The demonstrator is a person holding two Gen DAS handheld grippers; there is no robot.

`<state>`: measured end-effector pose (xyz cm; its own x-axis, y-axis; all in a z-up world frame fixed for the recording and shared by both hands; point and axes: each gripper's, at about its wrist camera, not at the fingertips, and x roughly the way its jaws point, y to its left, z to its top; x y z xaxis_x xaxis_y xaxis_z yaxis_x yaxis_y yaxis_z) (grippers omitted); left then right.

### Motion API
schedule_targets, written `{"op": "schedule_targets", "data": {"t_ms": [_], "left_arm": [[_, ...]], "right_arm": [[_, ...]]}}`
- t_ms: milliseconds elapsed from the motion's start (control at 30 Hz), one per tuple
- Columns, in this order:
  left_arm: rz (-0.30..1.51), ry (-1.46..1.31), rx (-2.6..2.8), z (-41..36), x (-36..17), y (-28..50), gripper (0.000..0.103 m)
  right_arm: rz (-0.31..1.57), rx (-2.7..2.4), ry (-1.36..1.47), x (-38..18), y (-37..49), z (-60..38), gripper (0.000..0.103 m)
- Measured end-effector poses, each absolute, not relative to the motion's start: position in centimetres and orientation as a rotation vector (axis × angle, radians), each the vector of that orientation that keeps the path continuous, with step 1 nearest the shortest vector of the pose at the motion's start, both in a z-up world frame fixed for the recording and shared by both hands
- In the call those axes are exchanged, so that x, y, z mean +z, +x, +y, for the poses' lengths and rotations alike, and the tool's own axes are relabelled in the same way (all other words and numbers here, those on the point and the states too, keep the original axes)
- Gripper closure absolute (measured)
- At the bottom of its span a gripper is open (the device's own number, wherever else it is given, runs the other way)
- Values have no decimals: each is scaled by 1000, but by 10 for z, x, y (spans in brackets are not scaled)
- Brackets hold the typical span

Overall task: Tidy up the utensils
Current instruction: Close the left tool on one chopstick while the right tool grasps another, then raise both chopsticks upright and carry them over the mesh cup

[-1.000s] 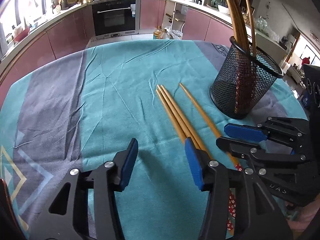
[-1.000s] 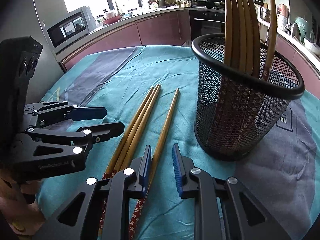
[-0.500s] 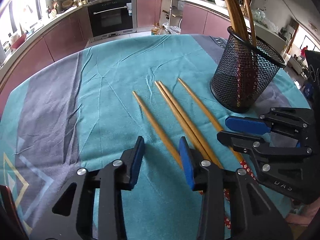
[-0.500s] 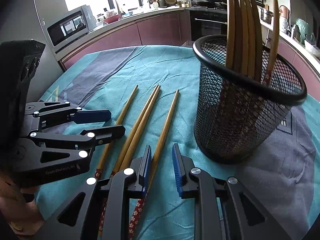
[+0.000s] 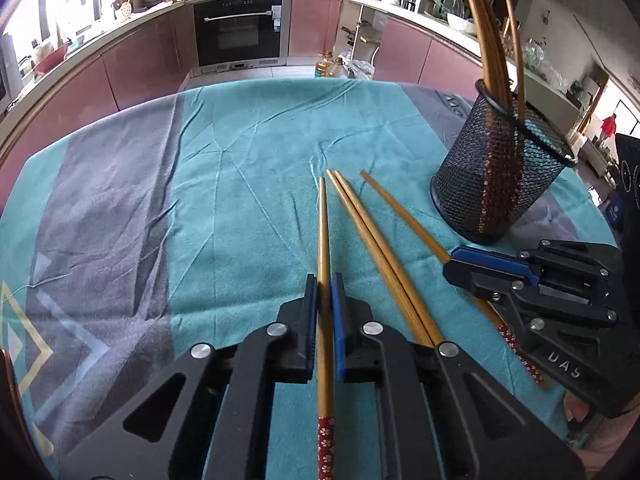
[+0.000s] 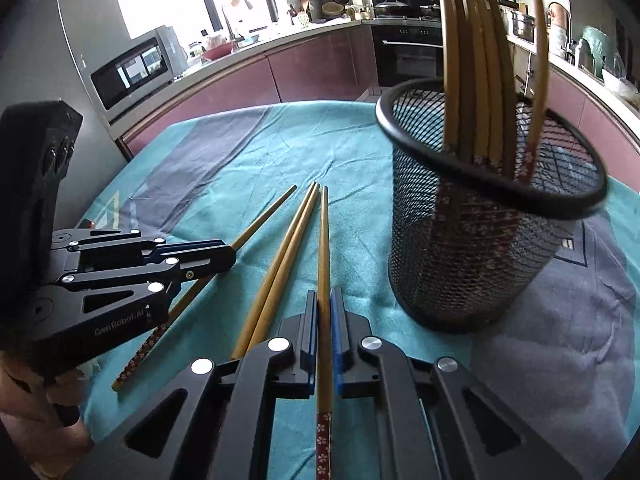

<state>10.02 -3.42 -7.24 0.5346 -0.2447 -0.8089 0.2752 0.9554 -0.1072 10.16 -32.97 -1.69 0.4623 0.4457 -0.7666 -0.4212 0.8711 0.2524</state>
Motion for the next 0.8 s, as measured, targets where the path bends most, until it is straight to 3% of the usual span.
{"op": "schedule_targets", "data": {"t_ms": [800], "left_arm": [[702,-109,-591,-17,56,48,96]], "right_arm": [[658,592,203,87,69,-401,97]]}}
